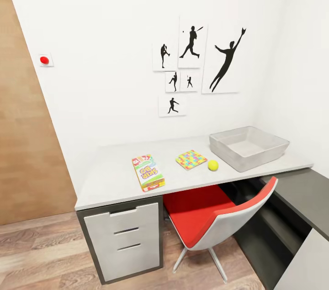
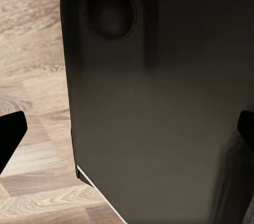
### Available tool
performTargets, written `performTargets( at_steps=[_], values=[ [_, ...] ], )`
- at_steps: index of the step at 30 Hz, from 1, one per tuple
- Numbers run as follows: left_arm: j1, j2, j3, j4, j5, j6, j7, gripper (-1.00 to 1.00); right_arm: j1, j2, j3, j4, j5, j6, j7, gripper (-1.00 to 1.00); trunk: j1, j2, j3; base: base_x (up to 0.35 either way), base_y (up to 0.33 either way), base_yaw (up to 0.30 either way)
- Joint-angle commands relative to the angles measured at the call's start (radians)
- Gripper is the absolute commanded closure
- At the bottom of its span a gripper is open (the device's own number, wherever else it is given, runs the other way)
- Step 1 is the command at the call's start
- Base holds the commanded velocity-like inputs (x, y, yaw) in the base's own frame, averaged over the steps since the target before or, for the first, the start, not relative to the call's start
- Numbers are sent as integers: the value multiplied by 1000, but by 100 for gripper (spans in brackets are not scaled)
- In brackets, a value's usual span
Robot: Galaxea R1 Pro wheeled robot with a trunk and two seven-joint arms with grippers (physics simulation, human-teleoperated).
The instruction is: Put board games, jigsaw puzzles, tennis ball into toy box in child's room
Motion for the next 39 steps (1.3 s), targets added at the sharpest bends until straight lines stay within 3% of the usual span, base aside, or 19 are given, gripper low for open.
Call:
performTargets(
  at_steps=[1,15,39],
  values=[
    [0,-1,3,0,1,0,0,-100,0,1,0,0,1,0,0,-100,0,0,-1,0,0,-79],
    [0,-7,6,1,3,-8,-1,-100,0,3,-1,0,-6,2,0,-100,0,0,-1,0,0,-238],
    [0,4,-8,0,-8,-32,-1,-100,0,0,-2,0,-7,1,0,-100,-92,168,74,0,0,-279]
  ],
)
